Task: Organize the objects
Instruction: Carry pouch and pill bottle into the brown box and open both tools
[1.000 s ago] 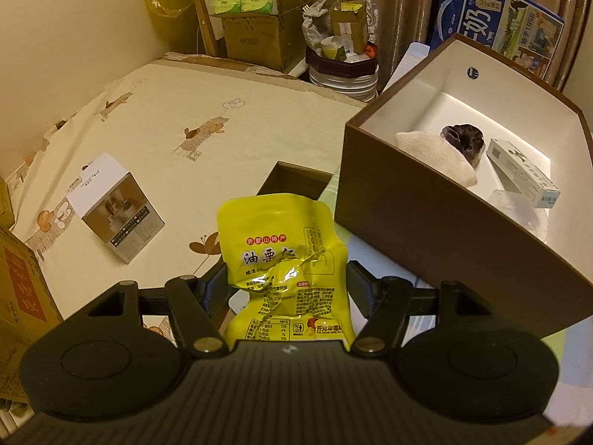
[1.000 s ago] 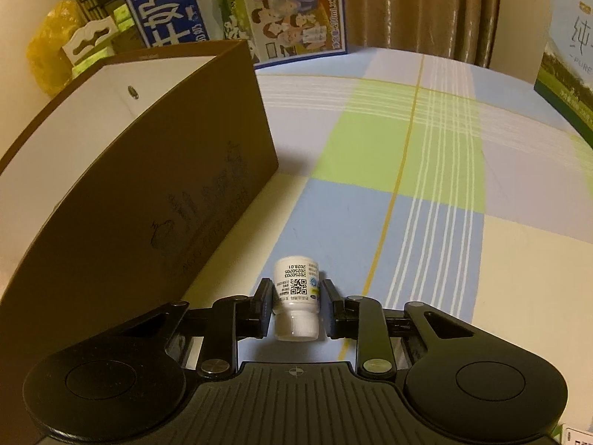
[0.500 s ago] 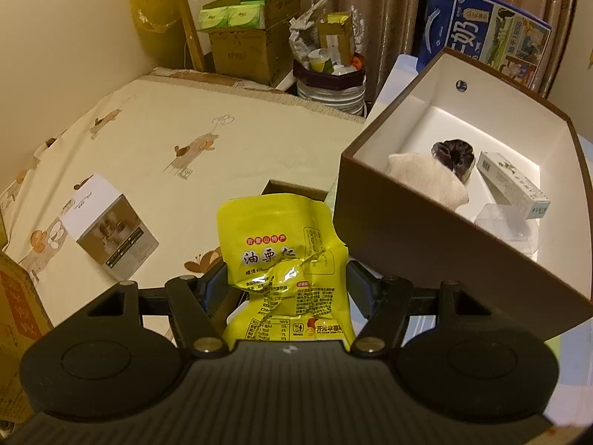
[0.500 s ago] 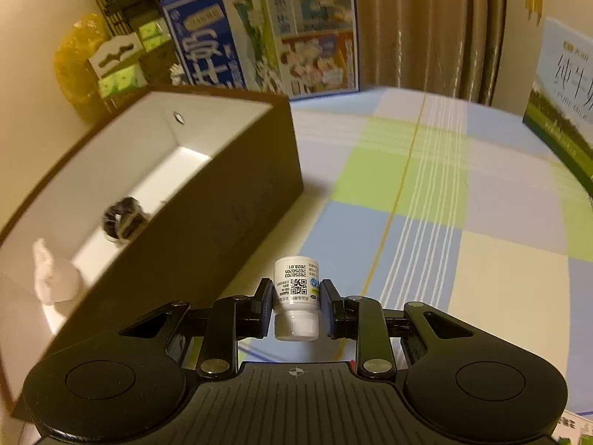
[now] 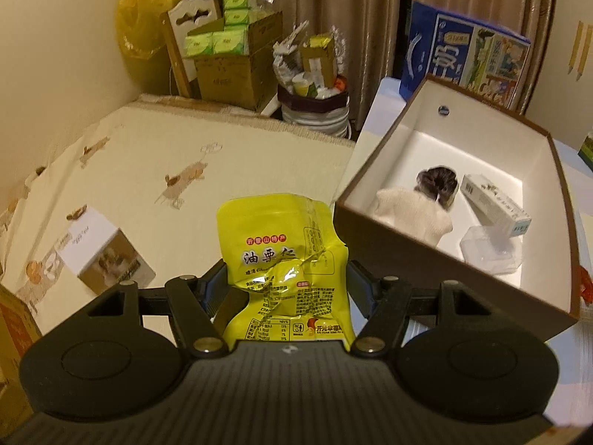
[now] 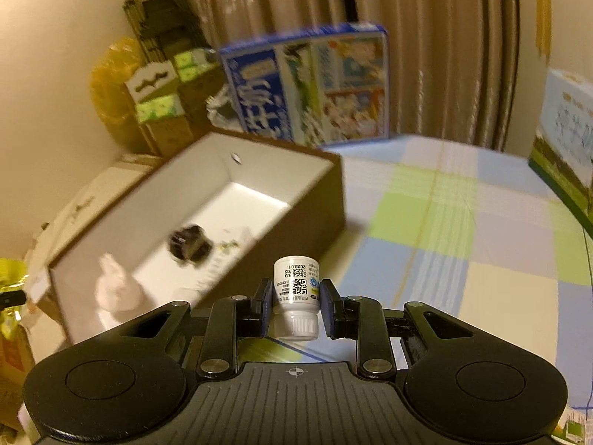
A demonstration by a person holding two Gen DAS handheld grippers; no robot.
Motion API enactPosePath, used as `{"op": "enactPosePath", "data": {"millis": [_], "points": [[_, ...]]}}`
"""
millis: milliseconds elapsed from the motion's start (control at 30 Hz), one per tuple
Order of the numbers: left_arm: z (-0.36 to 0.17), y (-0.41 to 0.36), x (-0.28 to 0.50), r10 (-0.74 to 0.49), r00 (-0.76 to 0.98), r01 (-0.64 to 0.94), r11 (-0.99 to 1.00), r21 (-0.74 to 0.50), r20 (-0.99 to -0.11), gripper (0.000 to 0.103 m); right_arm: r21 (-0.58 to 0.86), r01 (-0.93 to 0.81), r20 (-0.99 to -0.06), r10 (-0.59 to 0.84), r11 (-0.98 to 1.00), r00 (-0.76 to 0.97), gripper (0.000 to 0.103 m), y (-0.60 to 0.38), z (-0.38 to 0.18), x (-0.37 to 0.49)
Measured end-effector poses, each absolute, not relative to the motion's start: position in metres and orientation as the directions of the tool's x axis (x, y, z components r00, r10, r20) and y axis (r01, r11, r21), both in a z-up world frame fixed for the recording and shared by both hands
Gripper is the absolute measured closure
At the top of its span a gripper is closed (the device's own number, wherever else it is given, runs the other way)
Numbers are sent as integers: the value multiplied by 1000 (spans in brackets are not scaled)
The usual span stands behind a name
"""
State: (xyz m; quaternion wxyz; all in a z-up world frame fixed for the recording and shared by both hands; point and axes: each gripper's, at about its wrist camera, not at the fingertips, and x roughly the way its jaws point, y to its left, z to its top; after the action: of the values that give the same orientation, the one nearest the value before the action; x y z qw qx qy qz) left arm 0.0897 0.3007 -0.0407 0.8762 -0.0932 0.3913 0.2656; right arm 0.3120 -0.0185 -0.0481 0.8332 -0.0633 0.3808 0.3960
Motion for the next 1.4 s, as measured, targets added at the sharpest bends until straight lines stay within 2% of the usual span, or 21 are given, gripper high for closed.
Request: {"op": "enactPosePath", "data": {"millis": [400, 733, 1133, 1400], "points": [[3, 307, 102, 354, 639, -462, 887, 27, -683, 40, 241, -795, -624, 716, 556, 312, 79, 32, -14, 268], [24, 302, 141, 205, 728, -336, 939, -79, -655, 40, 230, -858, -653, 727, 460, 215, 79, 80, -26, 243], [-13, 275, 200, -24, 675, -163, 970, -182, -737, 39, 182, -870, -760, 627, 459, 172, 79, 103, -58, 245], [-46, 271, 224, -85, 570, -113, 977, -181, -817, 39, 127, -897, -840, 527, 423, 130, 79, 118, -84, 246]]}}
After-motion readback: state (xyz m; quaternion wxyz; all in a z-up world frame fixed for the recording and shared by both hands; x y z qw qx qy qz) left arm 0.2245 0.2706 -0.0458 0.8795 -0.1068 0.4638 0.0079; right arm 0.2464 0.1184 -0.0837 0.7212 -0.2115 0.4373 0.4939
